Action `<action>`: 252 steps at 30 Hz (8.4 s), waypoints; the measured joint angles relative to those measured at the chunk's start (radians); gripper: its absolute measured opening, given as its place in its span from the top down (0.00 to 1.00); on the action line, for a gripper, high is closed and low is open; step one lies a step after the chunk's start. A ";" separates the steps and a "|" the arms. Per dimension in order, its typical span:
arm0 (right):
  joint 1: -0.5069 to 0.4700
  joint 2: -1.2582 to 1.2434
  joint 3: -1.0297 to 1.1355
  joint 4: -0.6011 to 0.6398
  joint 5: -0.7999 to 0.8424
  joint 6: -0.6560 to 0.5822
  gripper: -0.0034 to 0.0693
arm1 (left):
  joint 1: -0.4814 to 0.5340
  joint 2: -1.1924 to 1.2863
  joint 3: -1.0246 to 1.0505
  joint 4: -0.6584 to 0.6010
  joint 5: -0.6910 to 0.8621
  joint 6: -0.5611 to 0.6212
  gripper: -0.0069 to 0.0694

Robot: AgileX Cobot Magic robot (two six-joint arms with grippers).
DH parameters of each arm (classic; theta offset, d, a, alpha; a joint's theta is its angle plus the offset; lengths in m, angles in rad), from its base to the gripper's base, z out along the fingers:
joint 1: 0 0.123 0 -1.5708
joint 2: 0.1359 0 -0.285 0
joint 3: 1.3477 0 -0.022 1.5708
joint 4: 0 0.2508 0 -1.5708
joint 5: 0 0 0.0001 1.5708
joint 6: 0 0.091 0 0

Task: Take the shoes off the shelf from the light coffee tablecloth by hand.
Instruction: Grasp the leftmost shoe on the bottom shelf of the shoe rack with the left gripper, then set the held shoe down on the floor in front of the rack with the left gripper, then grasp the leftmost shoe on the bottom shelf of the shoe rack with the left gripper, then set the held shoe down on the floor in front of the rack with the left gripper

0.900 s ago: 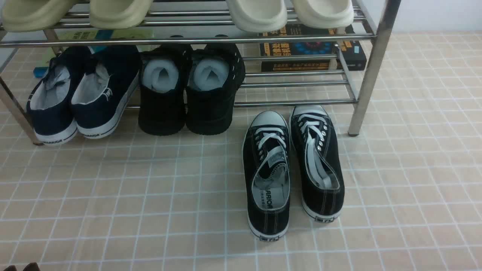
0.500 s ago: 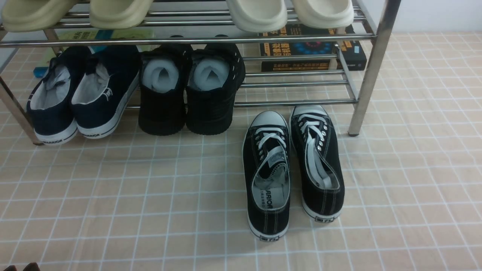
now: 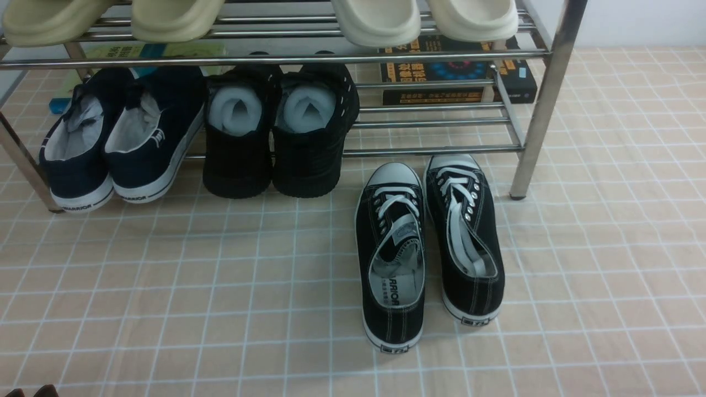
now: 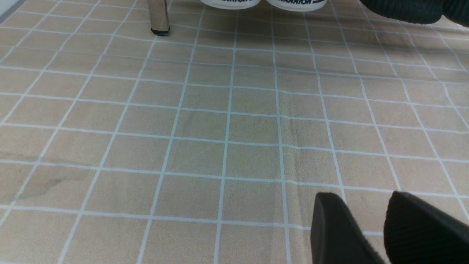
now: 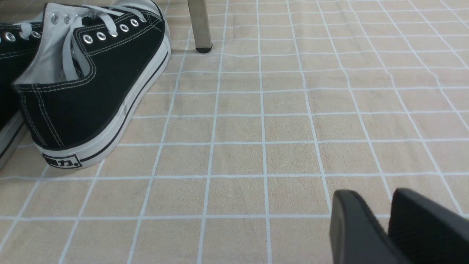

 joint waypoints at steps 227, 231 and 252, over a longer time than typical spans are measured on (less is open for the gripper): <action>0.000 0.000 0.000 0.000 0.000 0.000 0.62 | 0.157 1.551 -1.467 -0.229 0.793 -0.034 0.87; 0.000 0.000 0.000 0.000 0.000 0.000 0.62 | 0.157 1.415 -1.351 -0.197 0.804 -0.075 0.87; 0.000 0.000 0.000 0.000 0.000 0.000 0.62 | 0.157 1.269 -0.791 -0.227 0.415 -0.111 0.87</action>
